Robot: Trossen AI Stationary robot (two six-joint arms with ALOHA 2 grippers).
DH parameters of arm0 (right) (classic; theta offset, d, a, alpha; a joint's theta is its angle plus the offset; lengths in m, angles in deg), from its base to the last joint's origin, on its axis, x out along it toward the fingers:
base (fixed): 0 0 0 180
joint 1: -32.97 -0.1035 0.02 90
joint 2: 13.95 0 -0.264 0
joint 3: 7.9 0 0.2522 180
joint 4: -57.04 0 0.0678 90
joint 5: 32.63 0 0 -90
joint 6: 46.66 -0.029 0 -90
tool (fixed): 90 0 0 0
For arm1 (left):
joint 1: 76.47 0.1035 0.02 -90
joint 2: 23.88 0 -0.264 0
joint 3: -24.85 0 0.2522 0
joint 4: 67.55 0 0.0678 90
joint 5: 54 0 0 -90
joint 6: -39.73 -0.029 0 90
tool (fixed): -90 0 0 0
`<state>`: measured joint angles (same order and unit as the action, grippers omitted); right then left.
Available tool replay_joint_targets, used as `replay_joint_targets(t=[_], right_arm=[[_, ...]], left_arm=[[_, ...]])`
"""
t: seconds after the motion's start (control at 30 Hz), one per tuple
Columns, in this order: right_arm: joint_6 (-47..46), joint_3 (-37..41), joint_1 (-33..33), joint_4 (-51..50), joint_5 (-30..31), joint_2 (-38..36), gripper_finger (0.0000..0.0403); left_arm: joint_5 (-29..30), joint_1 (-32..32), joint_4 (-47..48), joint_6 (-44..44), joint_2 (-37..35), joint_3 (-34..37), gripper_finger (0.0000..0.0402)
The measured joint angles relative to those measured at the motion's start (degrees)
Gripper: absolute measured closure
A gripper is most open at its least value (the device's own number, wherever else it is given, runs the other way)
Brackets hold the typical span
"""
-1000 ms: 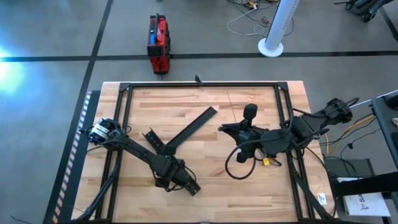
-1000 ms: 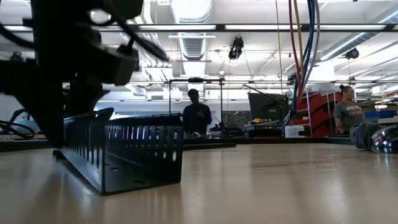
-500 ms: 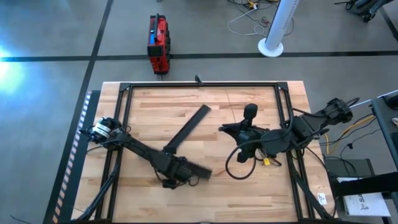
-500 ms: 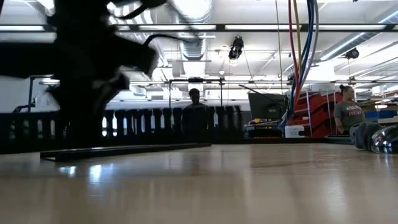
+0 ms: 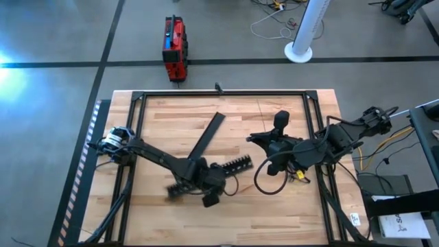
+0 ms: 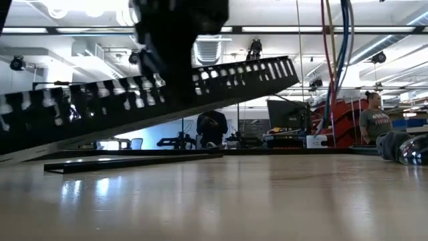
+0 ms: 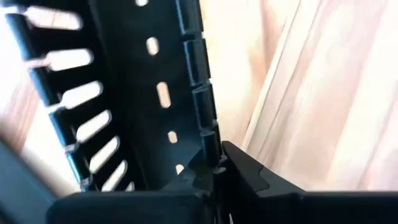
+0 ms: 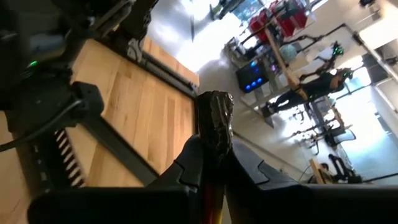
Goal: Ziptie cables
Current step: Put the wrapped cable wires into the cable duct
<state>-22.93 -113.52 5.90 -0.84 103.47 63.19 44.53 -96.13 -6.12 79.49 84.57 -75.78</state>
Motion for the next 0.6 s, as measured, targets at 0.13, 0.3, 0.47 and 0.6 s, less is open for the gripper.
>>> replay_joint_targets(t=[0.13,0.3,0.47,0.6], right_arm=[[-3.41,0.00,0.00,-5.22,0.00,0.31,0.0379],[-8.19,0.00,-0.02,-10.82,-0.07,0.57,0.0381],[-9.85,0.71,-0.02,-11.00,-0.07,0.88,0.0380],[-12.16,2.85,-0.02,-10.94,-0.20,0.96,0.0381]], left_arm=[[-0.49,1.00,-4.91,-0.15,0.81,0.02,0.0392],[-0.69,1.85,-7.23,-2.22,2.87,0.11,0.0390],[-1.25,2.05,-7.92,-6.18,4.75,0.14,0.0373],[-1.54,2.04,-8.58,-7.86,5.24,0.17,0.0346]])
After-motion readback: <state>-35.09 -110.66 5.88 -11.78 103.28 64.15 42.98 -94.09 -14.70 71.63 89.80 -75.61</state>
